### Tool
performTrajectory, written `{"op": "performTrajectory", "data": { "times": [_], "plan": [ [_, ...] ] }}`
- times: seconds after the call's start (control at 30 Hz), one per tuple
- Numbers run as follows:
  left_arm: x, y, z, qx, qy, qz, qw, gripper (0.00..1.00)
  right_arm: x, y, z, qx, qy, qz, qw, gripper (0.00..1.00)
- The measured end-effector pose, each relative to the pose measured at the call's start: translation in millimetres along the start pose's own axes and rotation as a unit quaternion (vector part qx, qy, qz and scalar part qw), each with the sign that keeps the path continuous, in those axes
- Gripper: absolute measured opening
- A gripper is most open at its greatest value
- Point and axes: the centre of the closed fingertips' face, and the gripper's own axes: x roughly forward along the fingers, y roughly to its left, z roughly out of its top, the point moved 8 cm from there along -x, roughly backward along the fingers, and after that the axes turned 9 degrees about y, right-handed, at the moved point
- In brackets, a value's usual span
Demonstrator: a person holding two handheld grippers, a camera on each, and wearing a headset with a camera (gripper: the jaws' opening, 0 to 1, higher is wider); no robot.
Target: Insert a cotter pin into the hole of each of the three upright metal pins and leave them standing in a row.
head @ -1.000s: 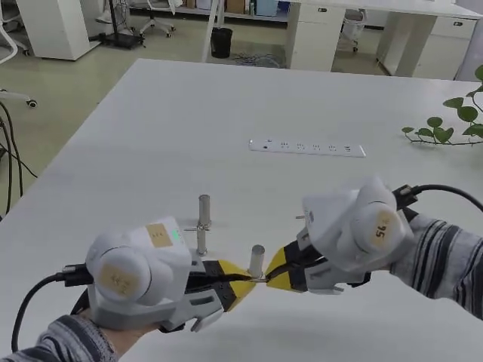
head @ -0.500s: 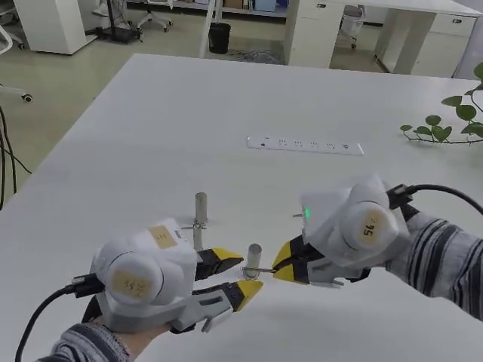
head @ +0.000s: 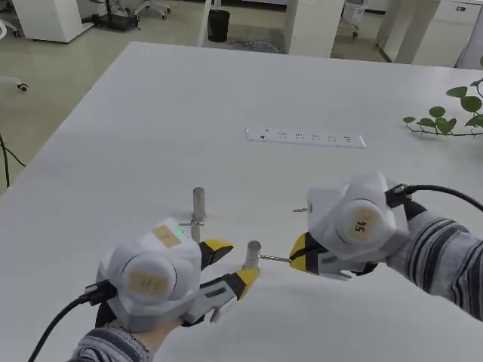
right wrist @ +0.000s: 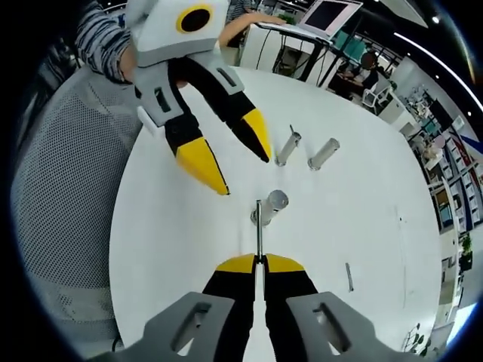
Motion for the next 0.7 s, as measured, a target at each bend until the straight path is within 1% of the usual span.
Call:
{"op": "performTrajectory", "data": {
  "times": [0.07, 0.13, 0.2, 0.33, 0.43, 0.57, 0.7],
  "plan": [
    [3.5, 1.8, -0.4, -0.016, -0.001, 0.003, 0.9999, 0.29, 2.6, -1.1, -2.3, 0.003, 0.003, 0.001, 1.0, 0.0],
    [7.3, 3.8, -0.8, -0.024, -0.001, 0.009, 0.9997, 0.29, 4.7, -1.9, -3.6, 0.007, 0.006, 0.002, 1.0, 0.0],
    [11.4, 4.6, -2.0, -0.027, 0.003, 0.014, 0.9995, 0.3, 7.0, -3.3, -4.5, 0.007, 0.01, 0.002, 0.9999, 0.0],
    [18.4, 6.1, -4.8, -0.029, 0.013, 0.026, 0.9992, 0.31, 10.9, -8.3, -6.4, 0.005, 0.02, -0.008, 0.9998, 0.0],
    [24.2, 6.7, -7.5, -0.025, 0.022, 0.032, 0.9989, 0.3, 12.2, -10.3, -6.3, 0.011, 0.016, -0.006, 0.9998, 0.0],
    [33.9, 7.2, -11.4, -0.019, 0.037, 0.034, 0.9986, 0.29, 13.2, -11.2, -5.3, 0.013, 0.014, -0.005, 0.9998, 0.0],
    [42.7, 8.0, -12.6, -0.017, 0.046, 0.035, 0.9982, 0.27, 12.6, -12.1, -4.5, 0.019, 0.009, -0.004, 0.9998, 0.0]
  ]
}}
